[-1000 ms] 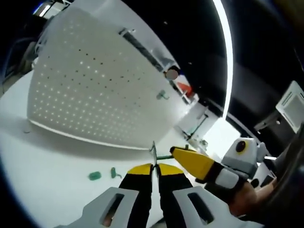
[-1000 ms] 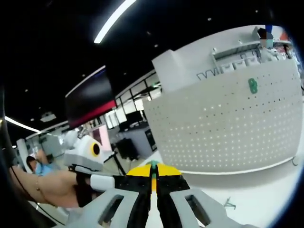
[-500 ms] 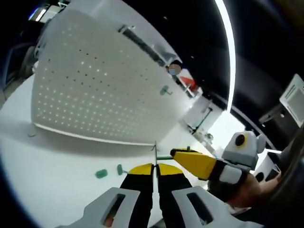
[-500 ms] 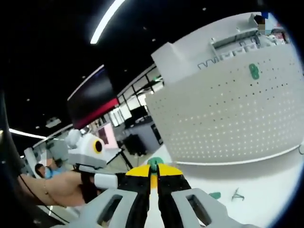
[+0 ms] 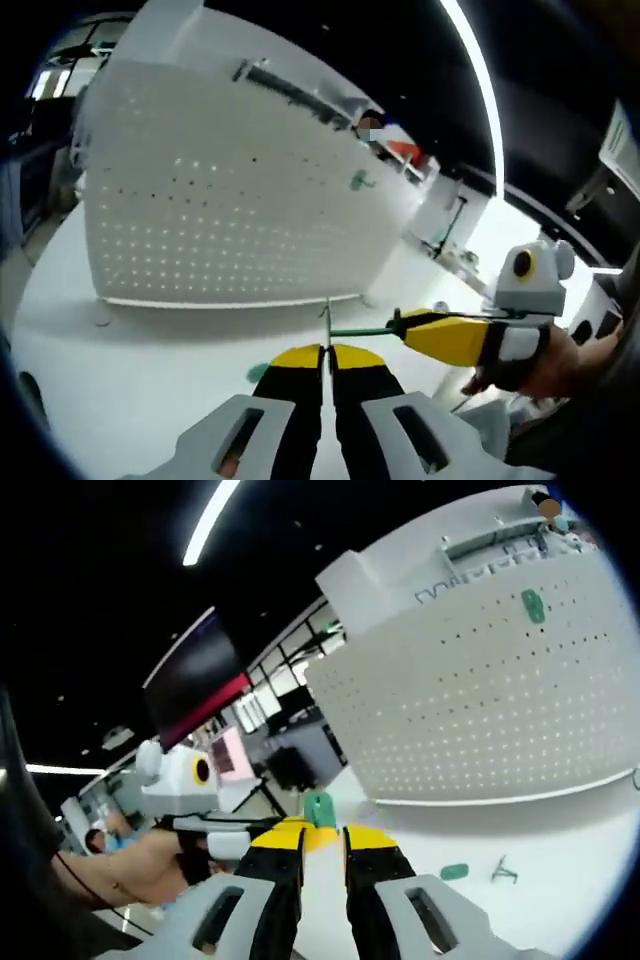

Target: Insert the hook assembly into the mounting plate slot until the hook locks in place.

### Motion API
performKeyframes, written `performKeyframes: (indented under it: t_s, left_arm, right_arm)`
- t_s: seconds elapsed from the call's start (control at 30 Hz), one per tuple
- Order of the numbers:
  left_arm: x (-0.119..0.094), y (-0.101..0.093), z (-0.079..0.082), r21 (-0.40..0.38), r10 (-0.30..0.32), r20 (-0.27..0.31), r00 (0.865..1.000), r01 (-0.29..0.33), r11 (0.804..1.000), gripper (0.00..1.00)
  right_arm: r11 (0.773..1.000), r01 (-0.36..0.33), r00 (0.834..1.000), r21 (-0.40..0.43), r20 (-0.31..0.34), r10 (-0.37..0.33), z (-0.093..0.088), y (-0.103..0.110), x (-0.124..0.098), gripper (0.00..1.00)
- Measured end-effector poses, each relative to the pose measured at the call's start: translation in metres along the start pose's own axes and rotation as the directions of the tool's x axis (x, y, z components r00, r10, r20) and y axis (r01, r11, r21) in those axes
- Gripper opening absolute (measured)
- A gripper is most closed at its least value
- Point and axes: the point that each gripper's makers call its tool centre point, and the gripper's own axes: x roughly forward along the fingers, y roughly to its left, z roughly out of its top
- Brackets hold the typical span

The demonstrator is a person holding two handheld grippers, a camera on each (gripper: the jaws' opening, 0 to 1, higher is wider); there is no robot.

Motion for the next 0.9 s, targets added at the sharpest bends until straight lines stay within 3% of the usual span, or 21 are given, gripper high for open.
performKeyframes:
  t_s: [0.17,0.27,0.47,0.57,0.77,0.9]
  left_arm:
    - [0.000,0.004,-0.004,0.113,0.049,-0.034,0.998,-0.045,0.993,0.01]
    - [0.002,0.002,-0.006,0.134,0.054,-0.043,0.998,-0.048,0.990,0.01]
    - [0.006,-0.009,-0.012,0.185,0.045,-0.052,0.998,-0.035,0.982,0.01]
    - [0.006,-0.012,-0.012,0.256,0.058,-0.056,0.997,-0.042,0.966,0.01]
    - [0.006,-0.020,-0.005,0.290,0.046,-0.031,0.998,-0.035,0.956,0.01]
    - [0.006,-0.021,-0.003,0.275,0.038,-0.018,0.999,-0.032,0.961,0.01]
  right_arm:
    - [0.998,-0.010,1.000,-0.058,-0.002,0.010,-0.002,0.003,-0.002,0.17]
    - [1.000,-0.006,1.000,-0.006,0.013,0.006,-0.003,-0.003,-0.002,0.15]
    - [0.999,-0.027,0.999,0.020,0.022,0.027,0.000,0.006,-0.001,0.15]
    - [0.995,-0.046,0.999,0.092,0.031,0.043,0.002,0.009,0.001,0.15]
    - [0.995,-0.042,0.998,0.095,0.041,0.038,0.003,0.008,0.002,0.12]
    - [0.994,-0.032,0.998,0.101,0.053,0.026,0.005,0.006,0.002,0.09]
